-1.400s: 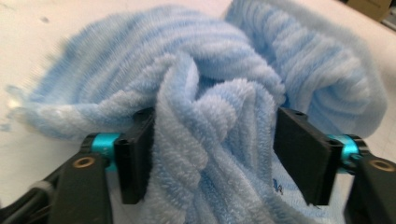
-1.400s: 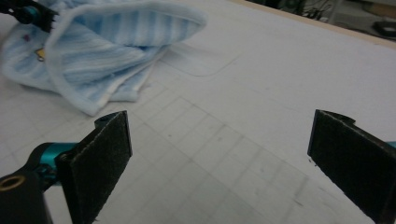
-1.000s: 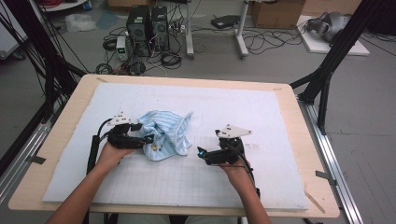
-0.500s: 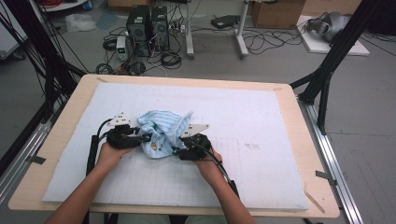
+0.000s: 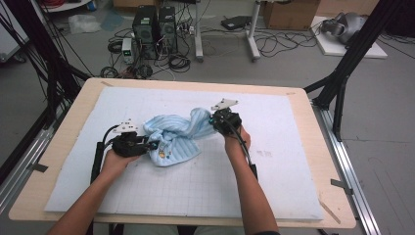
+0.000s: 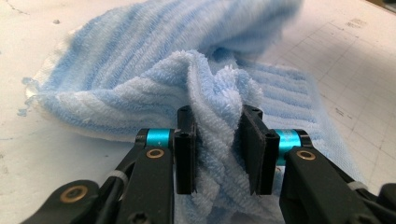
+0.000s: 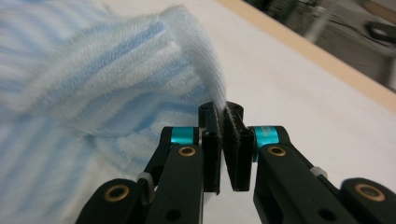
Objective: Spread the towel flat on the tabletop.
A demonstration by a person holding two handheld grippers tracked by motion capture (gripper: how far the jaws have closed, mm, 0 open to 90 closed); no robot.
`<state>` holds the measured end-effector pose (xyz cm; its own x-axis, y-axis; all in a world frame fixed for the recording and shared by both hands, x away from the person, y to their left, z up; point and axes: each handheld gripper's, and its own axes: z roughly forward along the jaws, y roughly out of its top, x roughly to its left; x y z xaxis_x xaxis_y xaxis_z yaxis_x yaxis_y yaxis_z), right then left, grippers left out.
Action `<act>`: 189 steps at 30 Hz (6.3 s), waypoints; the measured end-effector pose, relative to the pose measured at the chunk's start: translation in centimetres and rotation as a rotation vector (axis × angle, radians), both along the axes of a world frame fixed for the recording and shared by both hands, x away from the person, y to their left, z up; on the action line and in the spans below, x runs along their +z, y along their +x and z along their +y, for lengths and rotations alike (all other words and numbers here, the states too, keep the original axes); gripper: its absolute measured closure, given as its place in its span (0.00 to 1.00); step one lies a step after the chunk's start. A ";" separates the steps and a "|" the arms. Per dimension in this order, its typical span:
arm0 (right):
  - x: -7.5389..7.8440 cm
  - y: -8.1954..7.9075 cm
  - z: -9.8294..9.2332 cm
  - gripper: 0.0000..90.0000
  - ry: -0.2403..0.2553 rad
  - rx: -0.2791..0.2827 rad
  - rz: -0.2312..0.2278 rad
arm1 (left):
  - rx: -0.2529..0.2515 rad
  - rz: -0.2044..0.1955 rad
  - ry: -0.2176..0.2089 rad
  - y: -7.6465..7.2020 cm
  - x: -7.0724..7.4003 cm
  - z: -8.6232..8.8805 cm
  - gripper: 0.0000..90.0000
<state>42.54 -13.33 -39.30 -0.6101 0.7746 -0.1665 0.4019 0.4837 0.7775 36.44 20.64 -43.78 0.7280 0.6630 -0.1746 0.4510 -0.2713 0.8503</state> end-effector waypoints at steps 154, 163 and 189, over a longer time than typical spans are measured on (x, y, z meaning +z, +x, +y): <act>-4.7 -5.1 -2.2 0.95 0.052 0.122 0.209 | 0.272 -0.022 -0.006 5.9 -0.2 3.7 0.47; -4.1 -7.6 -6.6 0.93 0.009 0.039 0.171 | 0.241 -0.014 0.005 5.0 -1.0 2.7 0.45; -3.3 -8.4 -8.2 0.51 0.107 0.003 0.074 | -0.177 0.027 -0.052 -1.2 -0.6 -8.4 0.46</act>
